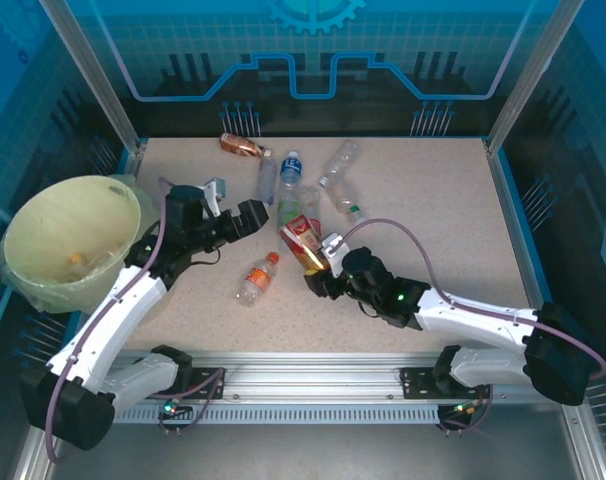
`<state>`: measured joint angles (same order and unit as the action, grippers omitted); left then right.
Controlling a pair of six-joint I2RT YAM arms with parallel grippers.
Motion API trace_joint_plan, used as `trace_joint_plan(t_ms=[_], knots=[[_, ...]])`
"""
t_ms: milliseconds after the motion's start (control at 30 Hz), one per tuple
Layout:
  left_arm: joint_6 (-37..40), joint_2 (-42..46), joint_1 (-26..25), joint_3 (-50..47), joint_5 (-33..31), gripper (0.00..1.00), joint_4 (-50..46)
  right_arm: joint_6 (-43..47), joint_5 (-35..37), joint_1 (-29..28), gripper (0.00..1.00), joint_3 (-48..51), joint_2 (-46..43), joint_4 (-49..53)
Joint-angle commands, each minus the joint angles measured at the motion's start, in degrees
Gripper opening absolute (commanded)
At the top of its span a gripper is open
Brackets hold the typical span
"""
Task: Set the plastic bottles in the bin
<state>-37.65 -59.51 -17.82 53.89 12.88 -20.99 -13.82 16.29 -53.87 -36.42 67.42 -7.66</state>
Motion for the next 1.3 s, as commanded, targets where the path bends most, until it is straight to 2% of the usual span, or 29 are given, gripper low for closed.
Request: trace_joint_plan(t_ms=[0,167,467,667,767,867,1033,1133,1267], knots=[[-1.0,0.6,-3.0,-1.8,0.1,0.99,7.0,-4.1,-0.8,1.8,0.49,-1.0,-1.9,-4.0],[1.2,-1.4,-9.7,-2.9,1.7,0.99,14.7,-7.0,-4.6,2.8,0.49,-1.9,-1.8,-5.0],[-0.8,-5.8,-16.3,-2.6,-9.9,0.99,15.5,-9.4,-10.5,2.8,0.49,-1.9,-1.0,-11.9],[-2.4,-7.7,-17.2,-3.5,-7.2,0.99,22.4,-9.6,-15.3,2.7,0.50,-2.8,0.7,-14.5],[-1.7,-8.6,-17.8,-2.5,-7.4,0.92,21.0,-9.9,-15.8,2.6,0.51,-2.8,1.1,-15.5],[-1.2,-8.7,-17.8,-2.0,-8.6,0.80,18.5,-9.4,-16.7,2.6,0.51,-2.9,1.3,-16.1],[-1.7,-8.0,-17.8,-2.7,-7.7,0.61,20.4,-8.5,-17.7,2.7,0.55,-3.4,1.8,-15.6],[-1.7,-7.7,-17.7,-3.4,-7.2,0.58,22.3,-8.4,-18.1,2.6,0.67,-4.6,2.1,-13.0],[-1.9,-6.7,-17.8,-4.4,-9.4,0.56,23.0,-8.6,-17.4,2.6,0.74,-4.0,1.6,-13.0]])
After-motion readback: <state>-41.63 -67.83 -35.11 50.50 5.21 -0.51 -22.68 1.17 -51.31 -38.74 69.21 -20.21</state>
